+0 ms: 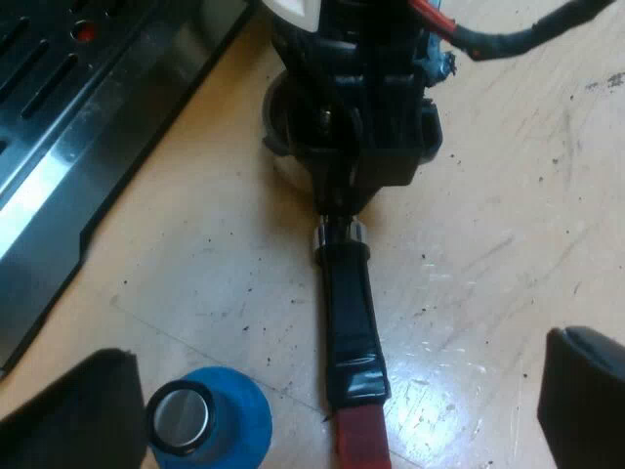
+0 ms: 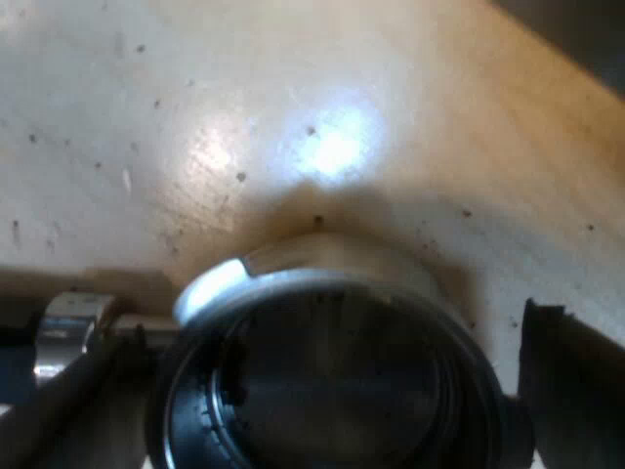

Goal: Put the handle in the coffee machine

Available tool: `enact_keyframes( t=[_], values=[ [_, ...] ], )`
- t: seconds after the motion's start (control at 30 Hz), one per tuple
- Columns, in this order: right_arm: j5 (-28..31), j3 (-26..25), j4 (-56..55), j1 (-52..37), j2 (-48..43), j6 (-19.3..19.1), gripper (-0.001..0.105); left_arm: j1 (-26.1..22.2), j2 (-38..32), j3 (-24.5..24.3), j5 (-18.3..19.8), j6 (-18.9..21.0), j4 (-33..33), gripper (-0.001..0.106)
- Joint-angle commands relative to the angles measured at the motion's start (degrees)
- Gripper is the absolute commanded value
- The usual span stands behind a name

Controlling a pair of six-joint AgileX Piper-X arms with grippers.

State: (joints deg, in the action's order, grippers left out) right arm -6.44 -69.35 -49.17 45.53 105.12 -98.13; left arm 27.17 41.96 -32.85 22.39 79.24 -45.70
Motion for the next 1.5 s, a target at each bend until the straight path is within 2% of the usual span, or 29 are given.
enact_keyframes(
  t=[0.03,0.1,0.2,0.27,0.3,0.33,0.37,0.5,0.73,0.8,0.9,1.2,1.37,1.5],
  values=[
    [-0.25,-0.52,0.41,-0.08,-0.51,-1.39,0.075,0.0,-0.18,-0.36,0.47,0.67,0.52,0.083],
    [-0.25,-0.52,0.58,-0.08,-0.51,-2.29,0.075,0.0,-0.18,-0.36,0.47,0.67,0.52,0.083],
    [-0.25,-0.52,-0.32,-0.08,-0.51,-2.42,0.058,0.0,-0.18,-0.36,0.47,0.45,0.52,0.083],
    [-0.25,-0.52,-1.35,-0.08,-0.51,-1.92,0.033,0.0,-0.18,-0.36,0.58,0.16,0.52,0.083],
    [-0.25,-0.52,-1.49,-0.08,-0.51,-1.78,0.027,0.0,-0.18,-0.36,0.61,0.18,0.52,0.083],
    [-0.6,-0.52,-2.29,-0.08,-0.8,-1.37,0.009,0.0,-0.18,-0.36,1.14,-0.13,0.52,0.083],
    [-1.28,-0.52,-2.81,-0.08,-1.1,-1.02,0.0,0.0,-0.18,-0.36,1.96,-0.78,0.15,0.083],
    [-1.48,-0.52,-5.12,-0.08,-3.01,0.44,0.0,0.0,-0.18,-0.36,4.05,-3.07,-0.87,0.083],
    [-1.11,-0.52,-10.49,0.13,-8.04,9.99,0.0,0.0,-0.18,-0.36,4.83,-8.34,-0.77,0.083],
    [-1.11,-0.52,-10.86,0.16,-9.4,10.84,0.0,0.0,-0.08,-0.36,4.83,-10.03,-0.76,0.083],
    [-1.11,-0.52,-11.78,0.16,-11.23,12.49,0.0,0.0,0.9,-0.36,4.58,-10.16,-0.76,0.083],
    [-1.79,-0.52,-13.39,0.16,-15.18,12.33,0.0,1.7,2.95,0.39,3.44,-11.36,-0.46,0.083],
    [-5.56,-0.52,-13.36,0.16,-17.39,12.33,0.0,1.98,4.68,2.07,2.76,-11.36,1.46,0.083],
    [-6.35,-0.52,-13.36,0.16,-18.28,12.33,0.0,1.98,5.66,2.27,2.62,-11.36,3.09,0.083]
  ],
)
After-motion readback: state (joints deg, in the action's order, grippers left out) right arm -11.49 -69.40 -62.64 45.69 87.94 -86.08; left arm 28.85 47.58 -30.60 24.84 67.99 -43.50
